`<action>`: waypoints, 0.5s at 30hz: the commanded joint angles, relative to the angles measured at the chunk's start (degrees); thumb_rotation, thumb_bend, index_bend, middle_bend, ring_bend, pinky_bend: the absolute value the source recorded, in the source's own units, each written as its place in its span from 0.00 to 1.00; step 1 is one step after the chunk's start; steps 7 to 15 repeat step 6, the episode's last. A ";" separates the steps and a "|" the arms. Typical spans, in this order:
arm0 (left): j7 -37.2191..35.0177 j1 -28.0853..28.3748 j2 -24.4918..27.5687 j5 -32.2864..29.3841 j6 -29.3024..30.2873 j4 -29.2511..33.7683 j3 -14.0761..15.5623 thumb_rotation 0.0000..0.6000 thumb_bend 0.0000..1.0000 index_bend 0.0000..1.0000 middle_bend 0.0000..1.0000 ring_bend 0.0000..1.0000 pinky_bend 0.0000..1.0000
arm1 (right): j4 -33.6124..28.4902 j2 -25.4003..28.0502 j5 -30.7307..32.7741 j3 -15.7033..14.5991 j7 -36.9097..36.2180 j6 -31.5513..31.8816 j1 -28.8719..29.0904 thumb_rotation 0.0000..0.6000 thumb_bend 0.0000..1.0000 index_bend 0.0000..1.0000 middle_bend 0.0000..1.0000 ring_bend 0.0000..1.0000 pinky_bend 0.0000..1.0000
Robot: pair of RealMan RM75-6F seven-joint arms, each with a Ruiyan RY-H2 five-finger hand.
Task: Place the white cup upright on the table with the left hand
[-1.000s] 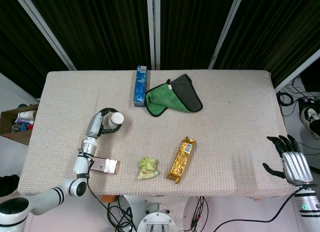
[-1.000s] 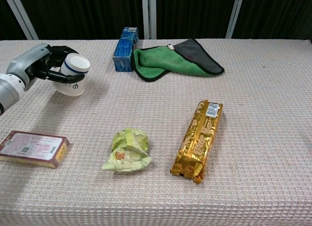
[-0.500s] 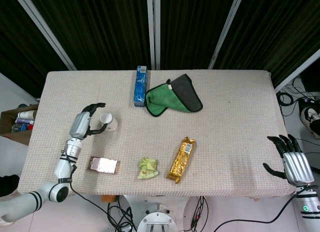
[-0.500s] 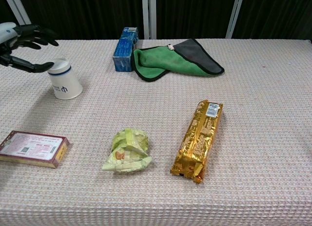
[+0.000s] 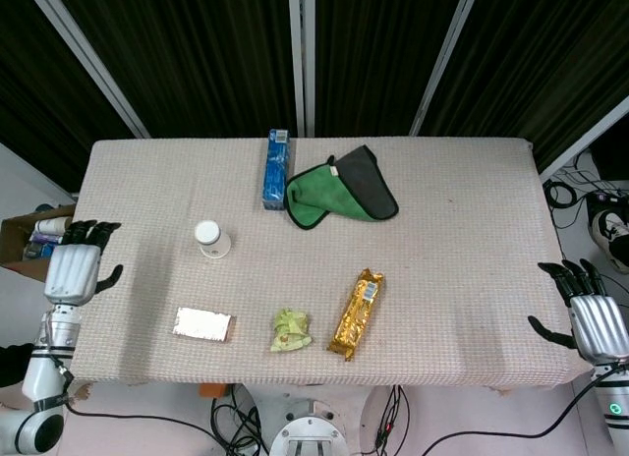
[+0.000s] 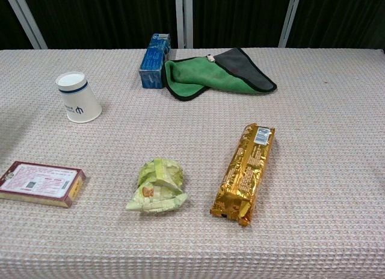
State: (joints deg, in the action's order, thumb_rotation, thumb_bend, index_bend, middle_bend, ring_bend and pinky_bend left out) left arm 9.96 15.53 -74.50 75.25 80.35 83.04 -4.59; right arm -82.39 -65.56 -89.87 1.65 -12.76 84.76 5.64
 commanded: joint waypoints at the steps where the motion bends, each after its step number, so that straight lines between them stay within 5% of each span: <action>1: -2.57 -7.59 4.04 2.32 7.70 4.59 4.40 1.00 0.28 0.22 0.21 0.15 0.15 | 0.05 -0.33 -0.49 -0.11 -0.21 0.14 0.10 1.00 0.13 0.17 0.21 0.07 0.08; 6: -5.23 -11.43 6.82 5.20 11.25 7.88 6.70 1.00 0.28 0.22 0.21 0.15 0.15 | 0.18 -0.78 -1.95 -0.42 0.13 0.66 0.39 1.00 0.13 0.17 0.21 0.07 0.08; 15: -5.23 -11.43 6.82 5.20 11.25 7.88 6.70 1.00 0.28 0.22 0.21 0.15 0.15 | 0.18 -0.78 -1.95 -0.42 0.13 0.66 0.39 1.00 0.13 0.17 0.21 0.07 0.08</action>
